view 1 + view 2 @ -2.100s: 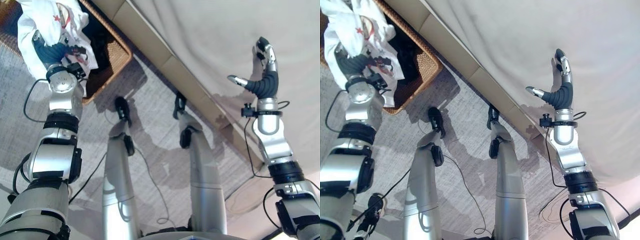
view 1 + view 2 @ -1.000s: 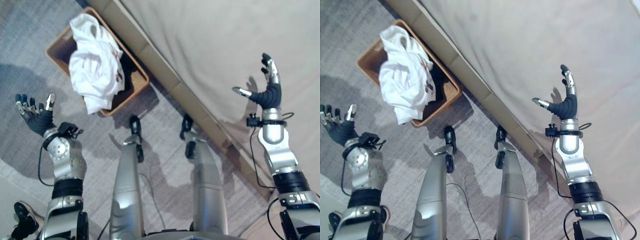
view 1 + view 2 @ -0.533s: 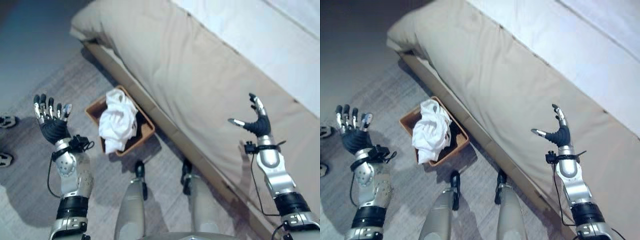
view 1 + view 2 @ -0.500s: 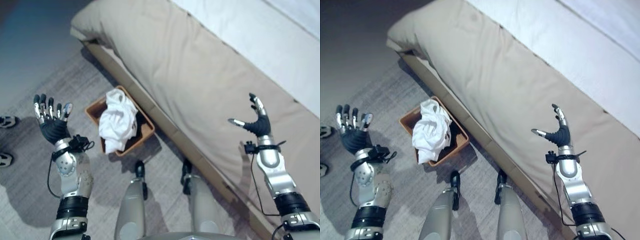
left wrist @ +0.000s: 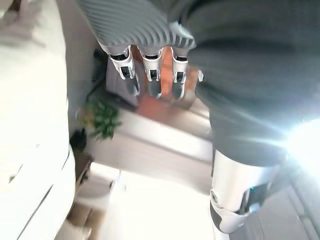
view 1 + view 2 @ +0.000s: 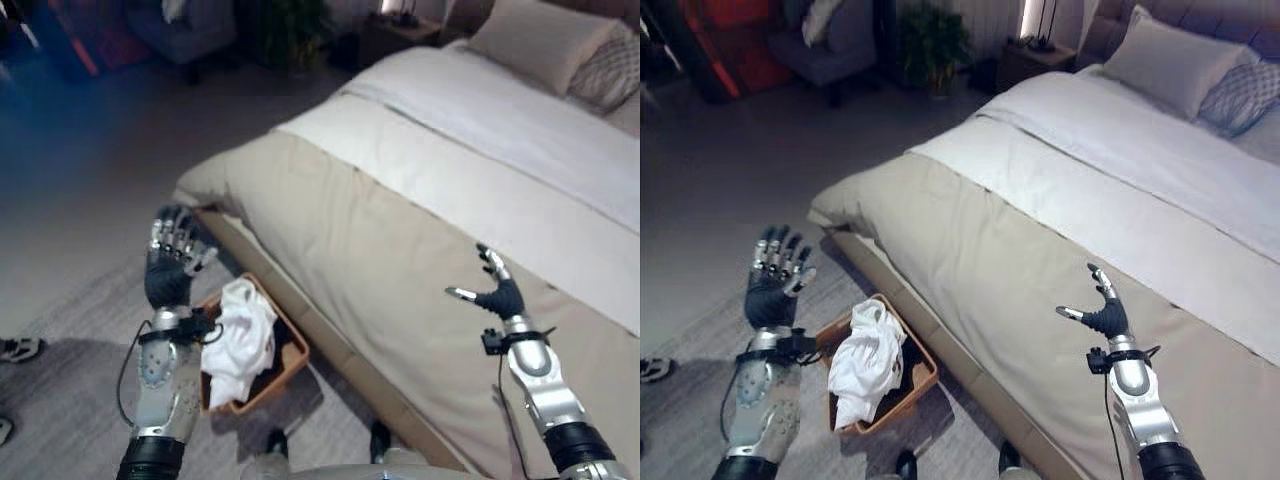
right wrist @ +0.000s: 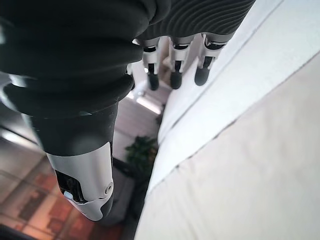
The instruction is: Pick up clothes into the bucket
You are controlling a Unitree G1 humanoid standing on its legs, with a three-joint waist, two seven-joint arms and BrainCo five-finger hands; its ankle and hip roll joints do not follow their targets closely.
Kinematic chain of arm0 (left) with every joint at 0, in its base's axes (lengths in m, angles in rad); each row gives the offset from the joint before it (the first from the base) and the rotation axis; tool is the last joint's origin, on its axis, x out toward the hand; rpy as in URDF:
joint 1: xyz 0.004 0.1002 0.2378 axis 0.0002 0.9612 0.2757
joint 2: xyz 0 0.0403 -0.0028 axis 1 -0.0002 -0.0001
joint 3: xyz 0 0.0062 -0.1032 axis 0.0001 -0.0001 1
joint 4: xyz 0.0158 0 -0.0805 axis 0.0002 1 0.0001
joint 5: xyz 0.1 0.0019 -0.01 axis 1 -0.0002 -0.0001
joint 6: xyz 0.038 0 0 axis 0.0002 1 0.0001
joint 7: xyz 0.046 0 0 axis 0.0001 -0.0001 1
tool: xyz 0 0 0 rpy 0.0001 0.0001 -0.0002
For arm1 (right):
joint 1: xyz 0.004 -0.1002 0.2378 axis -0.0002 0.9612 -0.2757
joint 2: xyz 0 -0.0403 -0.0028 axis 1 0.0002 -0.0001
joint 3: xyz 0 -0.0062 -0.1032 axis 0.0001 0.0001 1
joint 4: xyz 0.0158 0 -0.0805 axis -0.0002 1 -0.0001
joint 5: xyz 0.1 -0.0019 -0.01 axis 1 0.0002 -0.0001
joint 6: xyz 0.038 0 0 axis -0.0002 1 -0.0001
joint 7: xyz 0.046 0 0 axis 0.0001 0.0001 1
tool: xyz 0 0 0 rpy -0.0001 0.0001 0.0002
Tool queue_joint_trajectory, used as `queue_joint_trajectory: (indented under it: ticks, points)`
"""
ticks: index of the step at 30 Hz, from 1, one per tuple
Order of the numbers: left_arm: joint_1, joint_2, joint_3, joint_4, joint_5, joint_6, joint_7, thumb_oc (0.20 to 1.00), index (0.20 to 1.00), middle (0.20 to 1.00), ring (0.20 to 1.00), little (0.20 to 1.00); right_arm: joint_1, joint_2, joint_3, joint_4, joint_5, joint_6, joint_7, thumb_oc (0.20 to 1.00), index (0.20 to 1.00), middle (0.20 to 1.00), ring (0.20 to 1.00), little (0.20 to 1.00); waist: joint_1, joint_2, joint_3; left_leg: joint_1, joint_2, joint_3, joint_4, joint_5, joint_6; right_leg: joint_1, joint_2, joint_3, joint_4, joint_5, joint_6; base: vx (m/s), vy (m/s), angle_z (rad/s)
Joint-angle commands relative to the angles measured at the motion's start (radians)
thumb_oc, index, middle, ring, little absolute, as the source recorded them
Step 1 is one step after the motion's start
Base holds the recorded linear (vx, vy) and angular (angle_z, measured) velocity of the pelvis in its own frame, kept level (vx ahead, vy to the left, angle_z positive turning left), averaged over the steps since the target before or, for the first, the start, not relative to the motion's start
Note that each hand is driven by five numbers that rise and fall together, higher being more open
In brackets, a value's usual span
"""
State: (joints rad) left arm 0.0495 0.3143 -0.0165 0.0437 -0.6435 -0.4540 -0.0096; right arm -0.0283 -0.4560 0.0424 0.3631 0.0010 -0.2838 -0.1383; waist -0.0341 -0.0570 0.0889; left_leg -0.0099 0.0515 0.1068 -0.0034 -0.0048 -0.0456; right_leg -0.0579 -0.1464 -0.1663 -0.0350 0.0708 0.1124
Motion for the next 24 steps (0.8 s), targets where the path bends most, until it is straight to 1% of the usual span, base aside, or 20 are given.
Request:
queue_joint_trajectory:
  ticks: [1, 6, 8, 12, 18, 24]
  points:
    - [0.008, 0.009, -0.033, -0.074, 0.029, -0.005, -0.058, 1.000, 1.000, 1.000, 1.000, 1.000, -0.032, -0.004, 0.027, -0.004, -0.013, -0.027, 0.006, 1.000, 1.000, 1.000, 1.000, 1.000, -0.007, -0.010, -0.036, -0.045, 0.000, -0.035, -0.009, 0.055, -0.021, -0.026, -0.029, 0.002, 0.016, 0.066, 0.065, 0.04, -0.015, -0.15]
    - [0.025, 0.003, -0.137, -0.061, 0.070, 0.024, -0.078, 1.000, 1.000, 1.000, 1.000, 1.000, 0.003, 0.045, 0.067, -0.012, 0.013, -0.032, 0.017, 1.000, 1.000, 1.000, 1.000, 1.000, -0.016, -0.013, -0.065, 0.001, 0.007, -0.009, -0.037, 0.054, -0.019, 0.004, -0.016, 0.016, -0.007, 0.070, 0.068, 0.04, -0.020, -0.20]
    - [0.034, 0.016, -0.171, -0.064, 0.132, 0.029, -0.067, 1.000, 1.000, 1.000, 1.000, 1.000, 0.024, 0.063, 0.077, -0.021, 0.025, -0.035, 0.015, 1.000, 1.000, 1.000, 1.000, 1.000, -0.022, -0.013, -0.068, 0.009, 0.008, -0.004, -0.035, 0.050, -0.018, 0.012, -0.012, 0.017, -0.005, 0.066, 0.066, 0.03, -0.018, -0.16]
    - [0.047, 0.021, -0.229, -0.066, 0.157, 0.044, -0.066, 1.000, 1.000, 1.000, 1.000, 1.000, 0.055, 0.102, 0.091, -0.031, 0.093, -0.042, 0.015, 1.000, 1.000, 1.000, 1.000, 1.000, -0.033, -0.012, -0.075, 0.028, 0.014, 0.004, -0.033, 0.042, -0.018, 0.026, -0.006, 0.026, -0.012, 0.061, 0.064, 0.03, -0.010, -0.05]
    - [0.049, 0.036, -0.255, -0.067, 0.166, 0.056, -0.063, 1.000, 1.000, 1.000, 1.000, 1.000, 0.057, 0.097, 0.116, -0.053, 0.117, -0.043, 0.023, 1.000, 1.000, 1.000, 1.000, 1.000, -0.040, -0.014, -0.083, 0.043, 0.021, 0.014, -0.035, 0.038, -0.020, 0.033, -0.001, 0.036, -0.011, 0.059, 0.064, 0.02, -0.007, -0.03]
    - [0.062, 0.040, -0.257, -0.061, 0.165, 0.058, -0.063, 1.000, 1.000, 1.000, 1.000, 1.000, 0.077, 0.110, 0.122, -0.079, 0.207, -0.054, 0.059, 1.000, 1.000, 1.000, 1.000, 1.000, -0.045, -0.017, -0.086, 0.044, 0.022, 0.020, -0.034, 0.036, -0.021, 0.030, 0.002, 0.041, -0.009, 0.058, 0.064, 0.00, 0.000, 0.00]
